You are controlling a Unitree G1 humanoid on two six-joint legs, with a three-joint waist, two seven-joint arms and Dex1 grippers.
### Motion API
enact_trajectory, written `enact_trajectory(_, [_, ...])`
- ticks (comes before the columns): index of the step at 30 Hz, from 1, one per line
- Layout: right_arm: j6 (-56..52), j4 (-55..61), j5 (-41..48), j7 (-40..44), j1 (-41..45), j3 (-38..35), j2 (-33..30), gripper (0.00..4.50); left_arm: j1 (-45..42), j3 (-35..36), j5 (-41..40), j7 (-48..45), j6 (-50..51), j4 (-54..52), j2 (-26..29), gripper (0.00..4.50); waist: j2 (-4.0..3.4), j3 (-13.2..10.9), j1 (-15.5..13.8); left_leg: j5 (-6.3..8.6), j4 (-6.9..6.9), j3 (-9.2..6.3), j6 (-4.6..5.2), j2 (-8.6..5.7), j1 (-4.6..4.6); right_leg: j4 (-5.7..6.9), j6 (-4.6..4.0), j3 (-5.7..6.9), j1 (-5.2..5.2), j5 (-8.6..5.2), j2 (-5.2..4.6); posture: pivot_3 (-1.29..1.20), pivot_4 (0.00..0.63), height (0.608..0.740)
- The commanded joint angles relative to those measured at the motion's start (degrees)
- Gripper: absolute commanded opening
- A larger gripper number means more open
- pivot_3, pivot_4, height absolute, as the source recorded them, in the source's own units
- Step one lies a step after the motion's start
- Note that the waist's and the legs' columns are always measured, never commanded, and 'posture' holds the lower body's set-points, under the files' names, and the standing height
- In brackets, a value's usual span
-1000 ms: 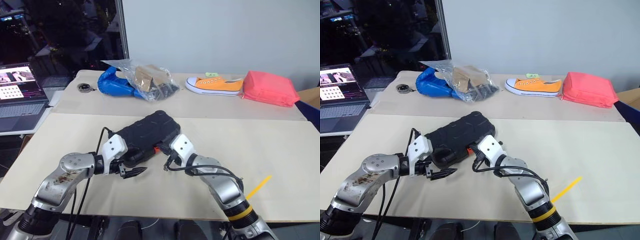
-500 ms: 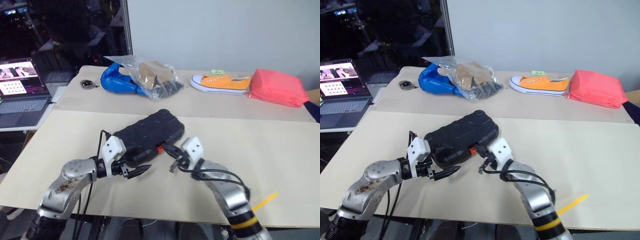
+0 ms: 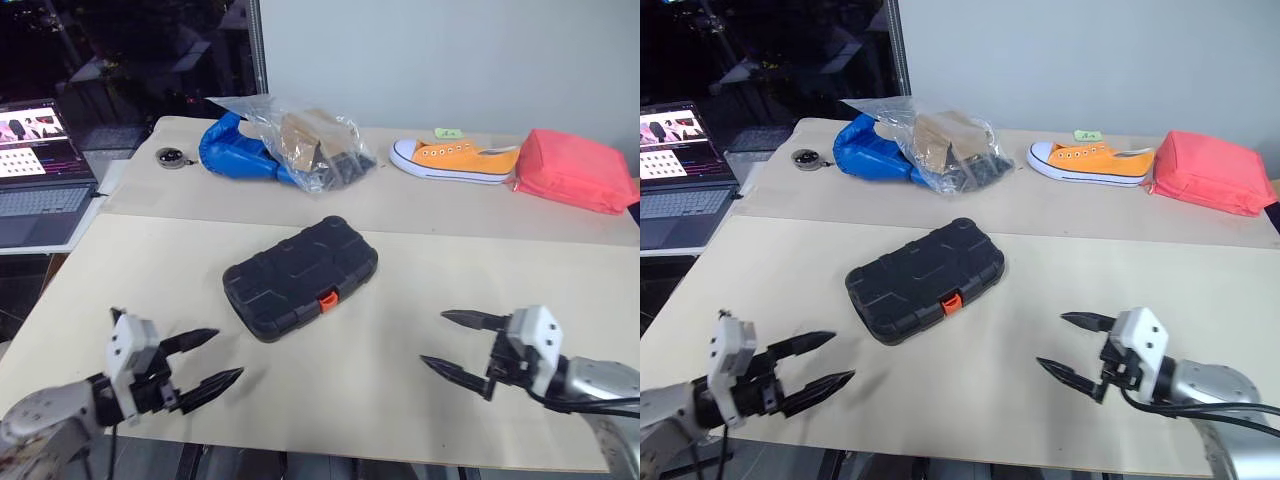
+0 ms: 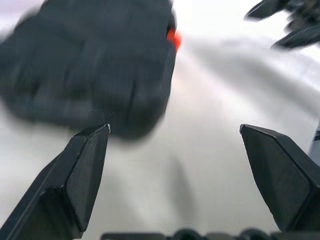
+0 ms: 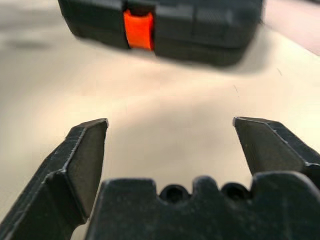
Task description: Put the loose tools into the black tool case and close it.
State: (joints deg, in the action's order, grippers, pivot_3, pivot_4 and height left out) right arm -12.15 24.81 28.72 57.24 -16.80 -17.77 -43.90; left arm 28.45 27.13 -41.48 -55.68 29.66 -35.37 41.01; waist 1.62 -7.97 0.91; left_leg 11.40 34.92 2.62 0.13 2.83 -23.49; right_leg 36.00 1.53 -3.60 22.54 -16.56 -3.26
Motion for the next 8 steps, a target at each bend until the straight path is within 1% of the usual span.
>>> enact_trajectory(1, [1.8,0.4,2.6,2.2,-0.9,-5.0,-0.7,4.48,1.9,4.1,-0.8,-2.1,-2.2,-1.5,0.8,4.5,0.02,-0.2,-0.1,0.0,0.01,0.0,0.0,0.01,0.18,0.0,-0.31,0.0,-0.14,-0.19,-0.02,0.0,0.15,0.74])
enact_trajectory(2, [2.4,-0.1,2.3,2.4,-1.1,-5.5,-0.5,4.48,1.9,4.4,-0.6,-2.2,-2.5,-1.0,0.9,4.5,0.02,-0.2,-0.2,0.0,0.01,0.0,-0.01,0.02,0.28,0.0,-0.15,-0.01,-0.22,-0.29,-0.05,0.0,0.15,0.74])
enact_trajectory(6, [4.9,-1.8,0.9,3.2,-1.3,-5.7,0.3,4.48,1.3,4.3,0.0,-2.9,-3.4,0.6,1.0,4.5,0.01,-0.2,-0.2,0.15,0.05,0.02,-0.27,0.01,0.38,0.01,-0.13,0.0,-0.26,-0.23,-0.13,0.0,0.15,0.74])
enact_trajectory(8, [6.0,-2.6,0.2,3.2,-1.2,-4.9,0.7,4.48,0.5,4.2,-1.6,-3.4,-3.0,1.4,0.7,4.5,0.0,-0.2,-0.2,0.13,0.12,0.07,-0.24,0.01,0.36,0.03,-0.11,-0.02,-0.34,-0.2,-0.12,0.0,0.15,0.74])
